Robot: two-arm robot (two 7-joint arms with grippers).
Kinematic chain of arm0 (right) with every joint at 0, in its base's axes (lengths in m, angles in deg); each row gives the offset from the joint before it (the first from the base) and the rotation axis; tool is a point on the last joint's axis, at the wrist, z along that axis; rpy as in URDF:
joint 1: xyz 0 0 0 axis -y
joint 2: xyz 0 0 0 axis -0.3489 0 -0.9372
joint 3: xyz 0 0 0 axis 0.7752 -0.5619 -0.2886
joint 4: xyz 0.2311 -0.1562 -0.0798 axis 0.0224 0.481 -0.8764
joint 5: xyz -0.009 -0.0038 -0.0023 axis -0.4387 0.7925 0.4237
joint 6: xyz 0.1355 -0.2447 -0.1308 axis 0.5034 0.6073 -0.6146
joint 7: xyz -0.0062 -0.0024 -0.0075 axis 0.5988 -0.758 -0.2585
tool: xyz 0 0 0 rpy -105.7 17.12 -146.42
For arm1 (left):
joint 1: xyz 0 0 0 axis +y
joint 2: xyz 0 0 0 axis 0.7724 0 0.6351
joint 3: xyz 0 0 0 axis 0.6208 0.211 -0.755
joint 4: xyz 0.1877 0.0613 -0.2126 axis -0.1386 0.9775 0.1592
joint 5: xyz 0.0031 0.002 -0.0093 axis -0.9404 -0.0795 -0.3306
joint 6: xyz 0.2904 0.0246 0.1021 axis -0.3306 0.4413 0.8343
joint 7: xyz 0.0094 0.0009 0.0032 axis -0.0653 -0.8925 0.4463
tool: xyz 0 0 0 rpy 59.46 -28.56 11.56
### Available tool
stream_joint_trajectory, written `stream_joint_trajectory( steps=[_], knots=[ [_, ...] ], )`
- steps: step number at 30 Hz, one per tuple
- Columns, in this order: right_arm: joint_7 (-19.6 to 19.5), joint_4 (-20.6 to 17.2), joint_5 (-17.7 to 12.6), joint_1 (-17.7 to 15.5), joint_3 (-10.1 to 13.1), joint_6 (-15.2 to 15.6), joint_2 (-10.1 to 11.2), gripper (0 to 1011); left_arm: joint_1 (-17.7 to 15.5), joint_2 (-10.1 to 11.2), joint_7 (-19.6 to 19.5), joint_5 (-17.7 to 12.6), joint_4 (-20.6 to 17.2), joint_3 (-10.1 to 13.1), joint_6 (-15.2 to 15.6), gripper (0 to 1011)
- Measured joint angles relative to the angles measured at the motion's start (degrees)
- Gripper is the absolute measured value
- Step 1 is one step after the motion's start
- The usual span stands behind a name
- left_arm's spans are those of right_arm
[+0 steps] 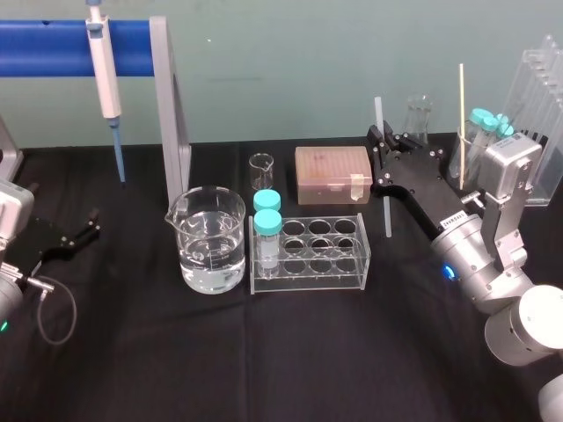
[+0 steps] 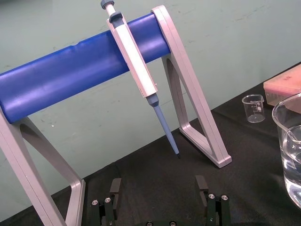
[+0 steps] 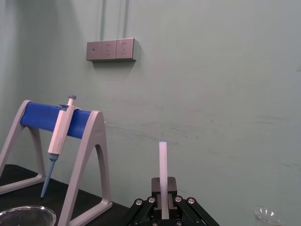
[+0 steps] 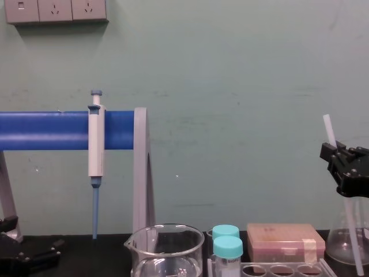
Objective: Pick up the stirring rod with one hand, then place it down.
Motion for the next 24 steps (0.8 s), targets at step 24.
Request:
stream_joint_trajectory(
  steps=[24],
  knots=[
    [0.1, 0.0, 0.0, 0.0, 0.0, 0.0, 0.0, 72, 0.0, 0.0, 0.0, 0.0, 0.0, 0.0, 0.0, 1000]
  ],
)
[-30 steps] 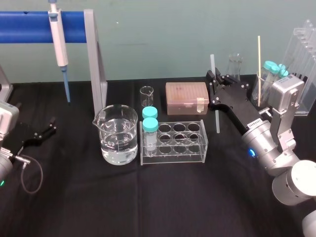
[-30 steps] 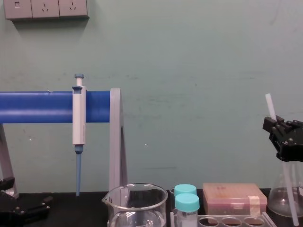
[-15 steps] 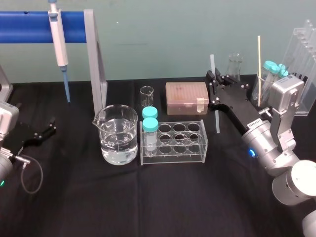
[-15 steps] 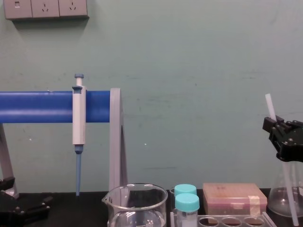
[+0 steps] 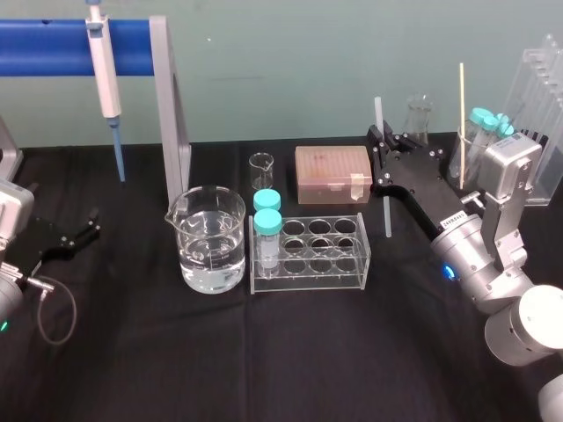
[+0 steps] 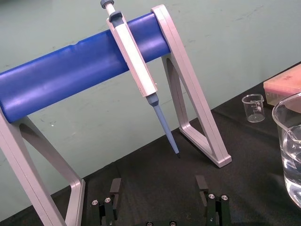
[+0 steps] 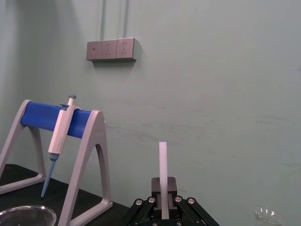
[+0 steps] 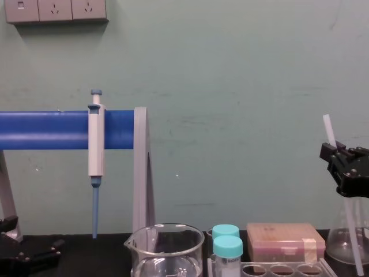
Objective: Pick up the stirring rod with one hand, then place it down.
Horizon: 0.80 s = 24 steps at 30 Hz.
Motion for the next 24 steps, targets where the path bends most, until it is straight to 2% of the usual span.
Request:
stream_joint_trajectory(
  steps=[24],
  knots=[
    [0.0, 0.0, 0.0, 0.0, 0.0, 0.0, 0.0, 72, 0.0, 0.0, 0.0, 0.0, 0.0, 0.0, 0.0, 1000]
  ],
)
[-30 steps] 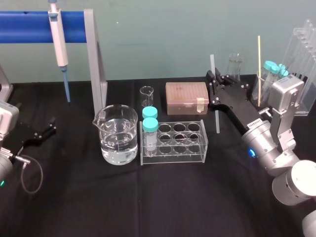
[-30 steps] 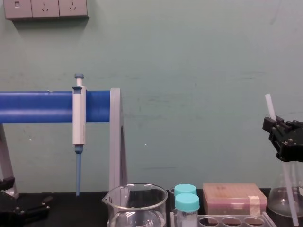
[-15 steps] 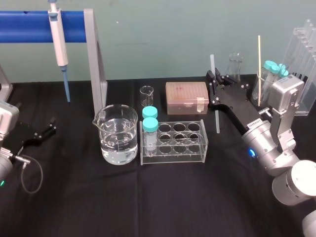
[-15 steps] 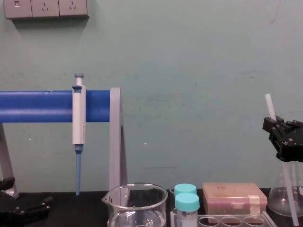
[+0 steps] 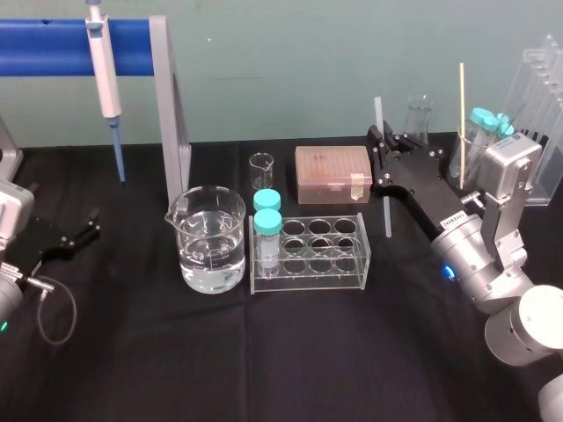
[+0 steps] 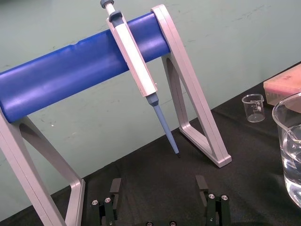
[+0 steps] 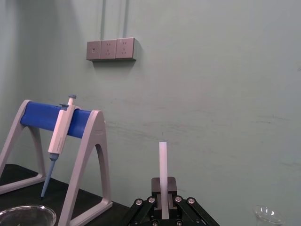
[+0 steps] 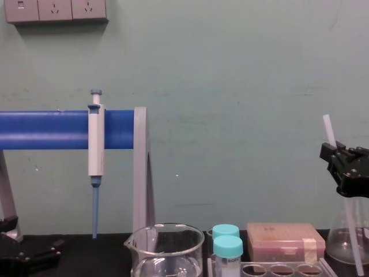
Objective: Pick up the stirring rod with one hand, then place it down.
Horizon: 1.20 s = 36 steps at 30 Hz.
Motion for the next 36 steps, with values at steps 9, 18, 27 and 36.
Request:
stream_joint_trajectory(
  steps=[9, 18, 27, 36],
  knots=[
    [0.0, 0.0, 0.0, 0.0, 0.0, 0.0, 0.0, 72, 0.0, 0.0, 0.0, 0.0, 0.0, 0.0, 0.0, 1000],
    [0.0, 0.0, 0.0, 0.0, 0.0, 0.0, 0.0, 72, 0.0, 0.0, 0.0, 0.0, 0.0, 0.0, 0.0, 1000],
    [0.0, 0.0, 0.0, 0.0, 0.0, 0.0, 0.0, 72, 0.0, 0.0, 0.0, 0.0, 0.0, 0.0, 0.0, 1000],
    [0.0, 0.0, 0.0, 0.0, 0.0, 0.0, 0.0, 72, 0.0, 0.0, 0.0, 0.0, 0.0, 0.0, 0.0, 1000]
  ],
)
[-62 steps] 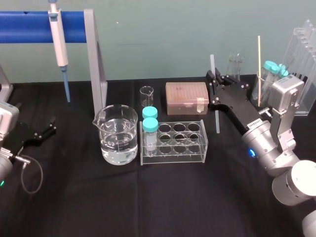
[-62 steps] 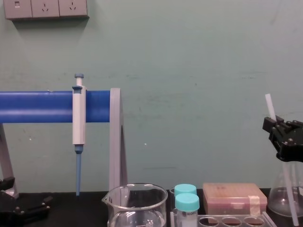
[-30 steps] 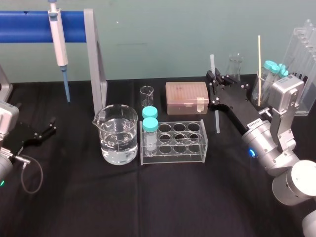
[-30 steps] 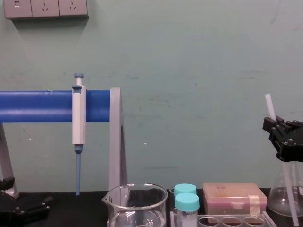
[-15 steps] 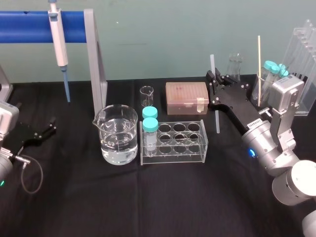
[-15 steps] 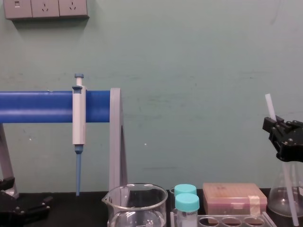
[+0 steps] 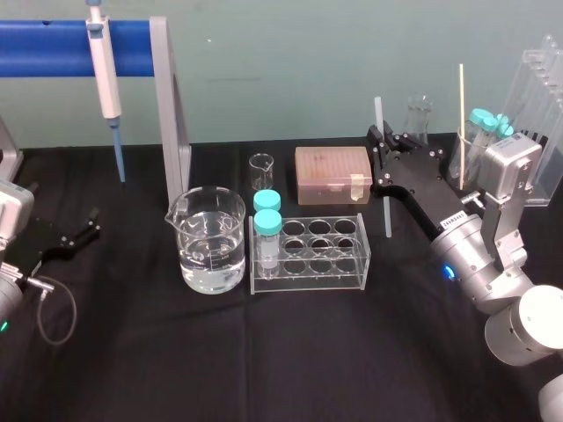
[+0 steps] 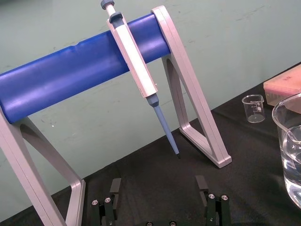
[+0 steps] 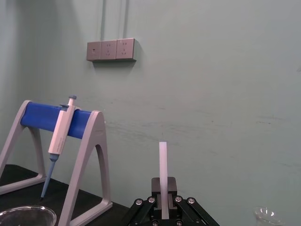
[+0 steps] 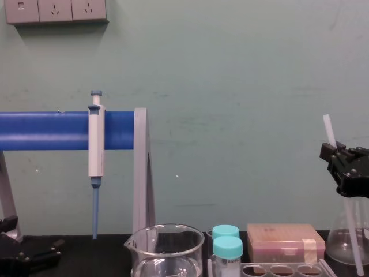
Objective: Pick up the stirring rod with one hand, then place it down.
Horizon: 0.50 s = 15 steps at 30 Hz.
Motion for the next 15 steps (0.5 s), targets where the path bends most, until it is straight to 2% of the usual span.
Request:
stream_joint_trajectory(
  steps=[3, 9, 15],
  knots=[
    [0.1, 0.0, 0.0, 0.0, 0.0, 0.0, 0.0, 72, 0.0, 0.0, 0.0, 0.0, 0.0, 0.0, 0.0, 1000],
    [3.4, 1.1, -1.1, 0.8, 0.2, 0.2, 0.0, 72, 0.0, 0.0, 0.0, 0.0, 0.0, 0.0, 0.0, 1000],
    [6.0, 4.4, -0.9, 3.2, -0.1, -2.1, -0.1, 72, 0.0, 0.0, 0.0, 0.0, 0.0, 0.0, 0.0, 1000]
  ],
)
